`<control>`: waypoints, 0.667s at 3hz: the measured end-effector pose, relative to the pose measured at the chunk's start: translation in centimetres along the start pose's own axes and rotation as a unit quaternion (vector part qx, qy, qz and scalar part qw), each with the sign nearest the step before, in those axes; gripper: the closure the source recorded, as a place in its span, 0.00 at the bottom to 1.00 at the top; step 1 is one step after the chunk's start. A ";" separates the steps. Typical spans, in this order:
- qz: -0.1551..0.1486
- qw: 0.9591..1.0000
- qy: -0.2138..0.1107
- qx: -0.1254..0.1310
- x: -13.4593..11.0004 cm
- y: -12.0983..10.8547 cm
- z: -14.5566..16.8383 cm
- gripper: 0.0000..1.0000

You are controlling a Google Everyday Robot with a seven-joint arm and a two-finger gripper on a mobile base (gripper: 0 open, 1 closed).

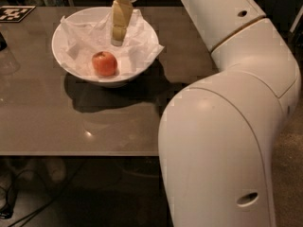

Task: Pick apple from white bowl

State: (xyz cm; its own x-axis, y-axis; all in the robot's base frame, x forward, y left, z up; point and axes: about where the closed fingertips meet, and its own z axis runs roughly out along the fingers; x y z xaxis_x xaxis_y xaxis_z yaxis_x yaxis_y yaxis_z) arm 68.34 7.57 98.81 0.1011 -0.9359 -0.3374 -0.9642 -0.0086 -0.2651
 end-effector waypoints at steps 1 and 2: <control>0.000 1.000 -0.009 0.012 -0.5 -0.8 0.4 0.00; 0.007 1.000 -0.024 -0.002 -0.8 -1.1 2.9 0.00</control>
Offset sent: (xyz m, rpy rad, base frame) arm 0.0179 0.0190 -0.0472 0.0474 0.0864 0.0118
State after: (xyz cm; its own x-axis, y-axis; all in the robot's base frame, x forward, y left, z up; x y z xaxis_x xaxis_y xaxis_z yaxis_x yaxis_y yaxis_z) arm 70.03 9.32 96.70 0.0997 -0.9183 -0.3830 -0.9664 0.0023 -0.2570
